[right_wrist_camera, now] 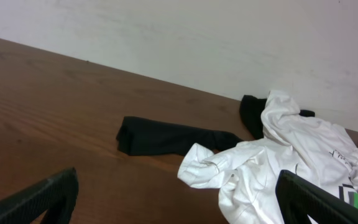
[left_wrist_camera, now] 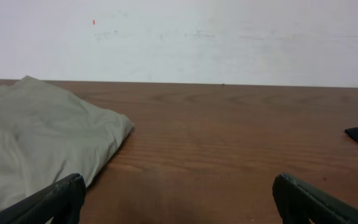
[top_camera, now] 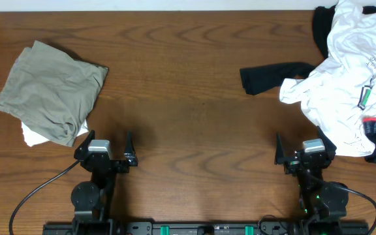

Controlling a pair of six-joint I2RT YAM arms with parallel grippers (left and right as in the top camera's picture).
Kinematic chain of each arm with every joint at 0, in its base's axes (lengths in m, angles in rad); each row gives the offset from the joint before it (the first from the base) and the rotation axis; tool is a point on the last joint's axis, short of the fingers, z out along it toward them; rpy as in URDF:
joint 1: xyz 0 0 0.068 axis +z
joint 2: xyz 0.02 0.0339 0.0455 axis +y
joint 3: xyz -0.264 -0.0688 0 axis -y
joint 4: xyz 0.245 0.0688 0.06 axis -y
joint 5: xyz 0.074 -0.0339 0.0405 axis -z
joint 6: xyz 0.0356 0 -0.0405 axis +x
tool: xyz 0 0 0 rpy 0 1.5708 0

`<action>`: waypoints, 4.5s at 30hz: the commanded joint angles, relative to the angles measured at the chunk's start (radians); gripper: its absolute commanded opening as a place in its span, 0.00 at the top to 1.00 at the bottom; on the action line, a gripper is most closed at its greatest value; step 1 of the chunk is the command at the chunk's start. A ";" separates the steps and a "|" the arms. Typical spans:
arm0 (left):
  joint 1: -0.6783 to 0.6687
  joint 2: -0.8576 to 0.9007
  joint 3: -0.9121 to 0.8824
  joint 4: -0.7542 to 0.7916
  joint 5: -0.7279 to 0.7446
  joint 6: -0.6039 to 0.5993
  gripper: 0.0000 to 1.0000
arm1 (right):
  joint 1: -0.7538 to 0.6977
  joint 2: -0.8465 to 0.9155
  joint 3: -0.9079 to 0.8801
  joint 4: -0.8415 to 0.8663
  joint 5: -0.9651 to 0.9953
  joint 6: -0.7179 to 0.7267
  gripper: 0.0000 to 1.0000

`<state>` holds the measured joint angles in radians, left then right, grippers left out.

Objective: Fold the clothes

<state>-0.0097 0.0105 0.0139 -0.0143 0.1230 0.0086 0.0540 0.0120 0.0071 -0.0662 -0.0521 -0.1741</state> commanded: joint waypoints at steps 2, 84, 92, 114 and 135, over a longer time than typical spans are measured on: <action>-0.005 -0.005 -0.010 -0.042 0.006 0.018 0.02 | -0.005 -0.005 -0.002 -0.004 -0.004 -0.014 0.01; -0.005 0.014 0.084 -0.131 0.113 -0.201 0.02 | -0.005 0.001 0.100 -0.090 0.013 0.181 0.01; -0.005 0.172 0.410 -0.437 0.127 -0.208 0.02 | -0.005 0.190 0.364 -0.364 0.117 0.181 0.01; -0.005 0.843 0.935 -0.933 0.124 -0.118 0.02 | -0.079 1.098 0.898 -0.710 0.341 0.368 0.01; -0.005 0.844 0.935 -0.931 0.123 -0.118 0.02 | -0.298 1.718 0.898 -0.564 0.315 0.293 0.26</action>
<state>-0.0105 0.8562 0.9306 -0.9421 0.2371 -0.1261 -0.2306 1.6951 0.9001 -0.6334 0.2367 0.1230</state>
